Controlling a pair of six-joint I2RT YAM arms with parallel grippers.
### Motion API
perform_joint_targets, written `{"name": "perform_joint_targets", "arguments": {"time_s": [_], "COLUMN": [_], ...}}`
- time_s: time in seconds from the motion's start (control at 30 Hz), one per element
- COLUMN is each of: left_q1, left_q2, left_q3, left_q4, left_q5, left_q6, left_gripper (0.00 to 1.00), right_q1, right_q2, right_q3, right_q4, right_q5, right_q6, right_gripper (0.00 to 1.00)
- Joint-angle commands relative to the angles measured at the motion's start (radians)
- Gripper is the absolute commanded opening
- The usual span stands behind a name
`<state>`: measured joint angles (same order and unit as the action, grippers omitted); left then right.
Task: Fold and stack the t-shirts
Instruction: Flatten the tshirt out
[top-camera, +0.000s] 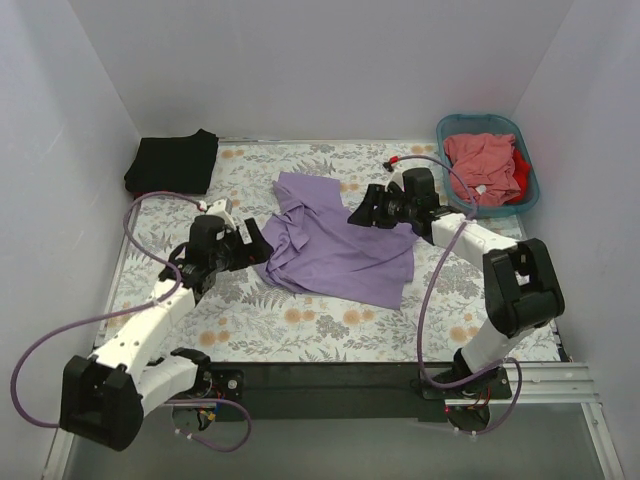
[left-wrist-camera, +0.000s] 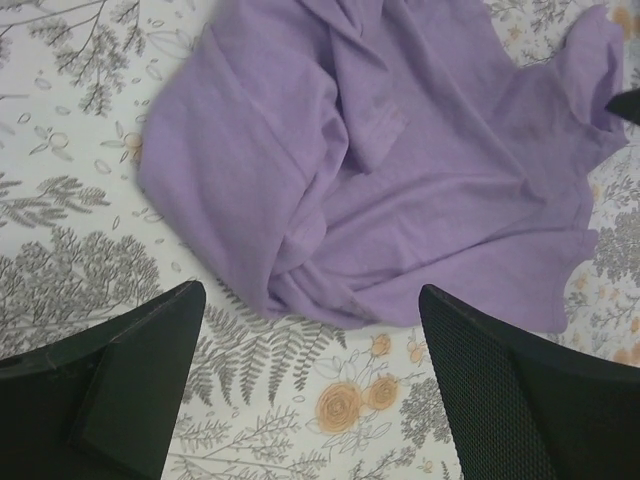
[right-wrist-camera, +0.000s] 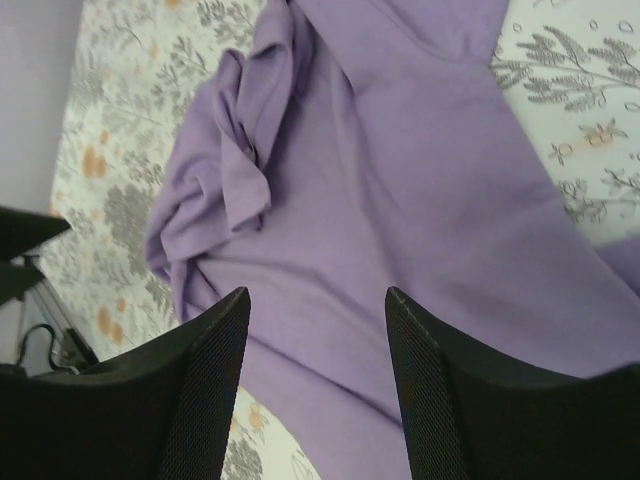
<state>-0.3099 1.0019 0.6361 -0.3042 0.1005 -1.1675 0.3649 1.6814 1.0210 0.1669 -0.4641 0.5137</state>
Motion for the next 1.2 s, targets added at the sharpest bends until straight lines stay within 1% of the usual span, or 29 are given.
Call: {"name": "perform_joint_targets", "arguments": {"time_s": [0.0,0.03,0.07,0.17,0.23,0.27,0.3,0.33,0.37,0.4,0.43,0.47,0.5,0.53,0.57,0.6,0.63,0.67,0.7,0.73,0.77,0.83,0.87,0.9,1.0,1.03,1.17], "left_q1": [-0.005,-0.008,-0.018,-0.056,-0.084,-0.116,-0.135,-0.153,-0.191,-0.207,-0.222,-0.257,-0.273,-0.290,-0.323,-0.339,-0.356,-0.392,-0.412,-0.449,-0.466,-0.507,-0.520,-0.529,-0.551,-0.555,-0.557], "left_q2": [0.134,0.135,0.206,0.326,0.385,0.411,0.473,0.501,0.538,0.602,0.642,0.676,0.708,0.777,0.806,0.870,0.898,0.928,0.951,0.996,1.014,1.050,1.058,1.066,1.077,1.080,1.113], "left_q3": [0.140,0.140,0.198,0.307,0.358,0.405,0.437,0.467,0.532,0.566,0.600,0.641,0.709,0.746,0.776,0.840,0.868,0.896,0.948,0.967,0.985,1.011,1.016,1.016,1.013,1.004,1.004], "left_q4": [-0.030,-0.030,-0.054,-0.097,-0.118,-0.140,-0.157,-0.197,-0.222,-0.246,-0.301,-0.332,-0.361,-0.413,-0.439,-0.464,-0.516,-0.539,-0.562,-0.594,-0.607,-0.622,-0.624,-0.622,-0.583,-0.549,-0.498], "left_q5": [0.062,0.065,0.065,0.032,-0.014,-0.034,-0.059,-0.130,-0.160,-0.197,-0.267,-0.310,-0.347,-0.426,-0.467,-0.502,-0.546,-0.637,-0.694,-0.741,-0.821,-0.893,-0.974,-1.002,-1.056,-1.064,-1.087], "left_q6": [-0.015,-0.014,-0.012,-0.006,-0.009,-0.012,-0.015,-0.027,-0.035,-0.043,-0.050,-0.066,-0.070,-0.073,-0.078,-0.083,-0.086,-0.092,-0.096,-0.098,-0.093,-0.086,-0.081,-0.067,-0.031,-0.002,0.054], "left_gripper": [0.86,0.84,0.84,0.82,0.77,0.75,0.74,0.71,0.69,0.67,0.63,0.62,0.61,0.61,0.61,0.61,0.60,0.59,0.59,0.59,0.59,0.59,0.58,0.58,0.58,0.58,0.58], "right_q1": [0.017,0.017,0.017,0.017,0.016,0.017,0.017,0.017,0.016,0.017,0.016,0.017,0.017,0.017,0.016,0.016,0.016,0.016,0.017,0.017,0.017,0.017,0.016,0.017,0.017,0.016,0.016], "right_q2": [-0.098,-0.110,-0.121,-0.169,-0.209,-0.218,-0.233,-0.238,-0.242,-0.250,-0.255,-0.255,-0.259,-0.259,-0.261,-0.262,-0.259,-0.258,-0.258,-0.255,-0.253,-0.253,-0.255,-0.256,-0.253,-0.252,-0.249], "right_q3": [-0.025,-0.035,-0.044,-0.099,-0.148,-0.160,-0.170,-0.188,-0.193,-0.197,-0.203,-0.205,-0.205,-0.205,-0.206,-0.210,-0.213,-0.217,-0.223,-0.226,-0.236,-0.246,-0.251,-0.256,-0.265,-0.266,-0.266], "right_q4": [-0.333,-0.334,-0.392,-0.454,-0.458,-0.458,-0.457,-0.457,-0.457,-0.457,-0.457,-0.457,-0.455,-0.454,-0.454,-0.449,-0.446,-0.442,-0.438,-0.429,-0.426,-0.414,-0.411,-0.408,-0.397,-0.397,-0.392], "right_q5": [0.077,0.091,0.103,0.154,0.176,0.180,0.188,0.189,0.193,0.194,0.196,0.197,0.197,0.197,0.197,0.196,0.193,0.188,0.183,0.177,0.168,0.157,0.153,0.150,0.137,0.134,0.125], "right_q6": [-0.237,-0.253,-0.268,-0.303,-0.311,-0.313,-0.311,-0.313,-0.310,-0.311,-0.313,-0.313,-0.314,-0.317,-0.317,-0.319,-0.319,-0.319,-0.319,-0.319,-0.317,-0.316,-0.316,-0.316,-0.314,-0.316,-0.314], "right_gripper": [0.62,0.62,0.62,0.62,0.62,0.62,0.62,0.63,0.62,0.62,0.62,0.62,0.62,0.62,0.62,0.62,0.62,0.62,0.62,0.62,0.62,0.62,0.62,0.63,0.62,0.62,0.62]}}
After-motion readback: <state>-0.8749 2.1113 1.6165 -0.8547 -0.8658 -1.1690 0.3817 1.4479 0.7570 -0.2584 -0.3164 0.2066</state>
